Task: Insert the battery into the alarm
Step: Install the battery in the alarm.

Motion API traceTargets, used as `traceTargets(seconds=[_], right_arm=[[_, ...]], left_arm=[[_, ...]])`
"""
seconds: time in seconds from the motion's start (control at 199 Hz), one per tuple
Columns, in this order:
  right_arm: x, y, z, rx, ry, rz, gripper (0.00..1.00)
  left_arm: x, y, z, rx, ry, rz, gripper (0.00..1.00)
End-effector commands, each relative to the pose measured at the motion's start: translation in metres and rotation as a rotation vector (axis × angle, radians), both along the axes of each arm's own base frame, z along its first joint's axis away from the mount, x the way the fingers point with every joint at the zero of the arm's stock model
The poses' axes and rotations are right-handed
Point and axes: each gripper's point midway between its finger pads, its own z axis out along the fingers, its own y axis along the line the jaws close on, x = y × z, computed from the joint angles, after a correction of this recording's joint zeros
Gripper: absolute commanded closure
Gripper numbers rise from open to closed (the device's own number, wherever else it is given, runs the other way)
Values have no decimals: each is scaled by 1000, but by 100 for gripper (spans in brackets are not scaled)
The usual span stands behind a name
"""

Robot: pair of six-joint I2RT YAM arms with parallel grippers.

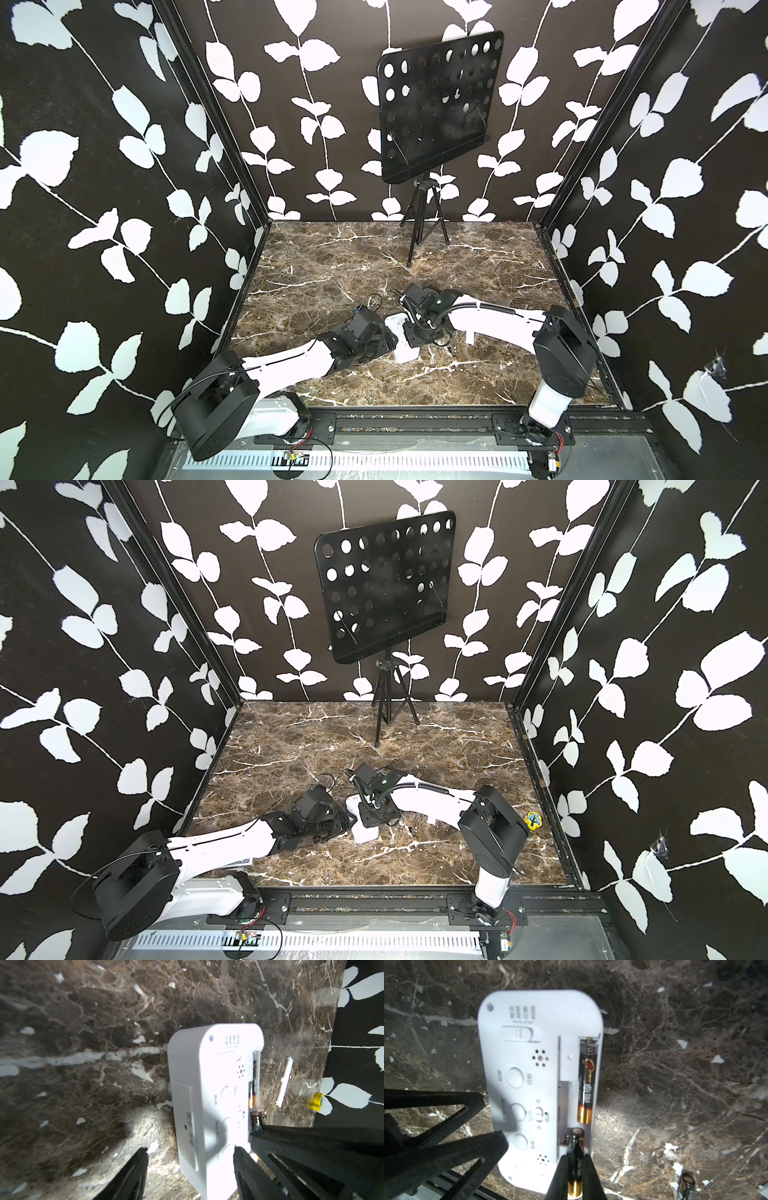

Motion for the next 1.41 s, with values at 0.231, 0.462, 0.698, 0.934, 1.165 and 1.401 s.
traceTargets(seconds=[0.231,0.462,0.698,0.934,1.165,1.401], right_arm=[[-4,-14,-3,-68,13,-26,79],[4,-12,7,-68,-18,-45,77],[5,-8,13,-43,-28,-43,75],[5,-2,16,-13,-24,-53,75],[9,2,20,6,-34,-82,78],[7,-1,27,22,-44,-97,78]], left_arm=[[-3,3,-7,21,19,-7,33],[-1,2,-6,24,16,-8,32],[0,-1,-5,19,18,-15,32],[2,-4,-2,16,13,-20,32],[4,-9,-1,6,10,-31,33],[4,-18,-1,-2,26,-71,35]])
